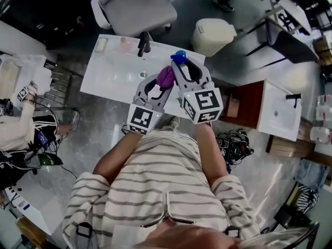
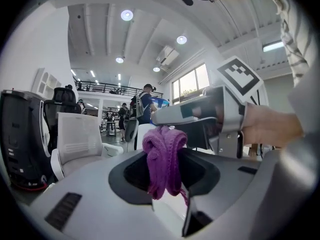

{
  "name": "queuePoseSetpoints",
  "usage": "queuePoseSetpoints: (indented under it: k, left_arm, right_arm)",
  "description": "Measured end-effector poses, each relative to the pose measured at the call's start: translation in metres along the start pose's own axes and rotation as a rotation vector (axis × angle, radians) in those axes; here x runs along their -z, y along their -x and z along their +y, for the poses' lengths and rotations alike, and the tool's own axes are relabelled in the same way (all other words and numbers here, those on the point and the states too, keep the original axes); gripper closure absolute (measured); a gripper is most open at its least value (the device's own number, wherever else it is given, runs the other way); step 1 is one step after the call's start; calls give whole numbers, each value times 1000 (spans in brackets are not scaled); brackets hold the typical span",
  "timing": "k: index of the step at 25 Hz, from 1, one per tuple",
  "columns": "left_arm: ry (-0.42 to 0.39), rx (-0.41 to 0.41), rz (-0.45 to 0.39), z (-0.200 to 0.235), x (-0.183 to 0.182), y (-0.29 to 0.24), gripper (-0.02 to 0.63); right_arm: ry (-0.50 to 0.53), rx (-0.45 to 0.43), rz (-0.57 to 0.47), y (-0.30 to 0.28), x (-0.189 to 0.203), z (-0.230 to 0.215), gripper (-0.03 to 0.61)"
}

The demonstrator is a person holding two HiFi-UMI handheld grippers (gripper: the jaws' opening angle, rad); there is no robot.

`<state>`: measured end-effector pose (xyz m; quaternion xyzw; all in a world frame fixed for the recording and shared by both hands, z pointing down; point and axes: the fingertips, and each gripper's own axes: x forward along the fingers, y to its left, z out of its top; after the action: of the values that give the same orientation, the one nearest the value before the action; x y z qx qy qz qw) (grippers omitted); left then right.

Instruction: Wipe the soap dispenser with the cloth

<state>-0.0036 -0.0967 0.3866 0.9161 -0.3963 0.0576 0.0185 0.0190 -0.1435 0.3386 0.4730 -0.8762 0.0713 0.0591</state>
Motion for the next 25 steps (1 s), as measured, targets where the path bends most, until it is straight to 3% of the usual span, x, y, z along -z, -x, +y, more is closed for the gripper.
queuePoseSetpoints:
  k: [6,12,25]
  left_arm:
    - [0,18,-32,-15,-4,-12,480]
    - [-34,74,-24,-36,-3,-25,480]
    - [-17,143,22,-54,13,-35,479]
  right_arm:
    - [1,8,-10,5,-5,-1,446]
    - [-3,4,0,11,1,0,446]
    - [-16,7,7,29,4,-5,446]
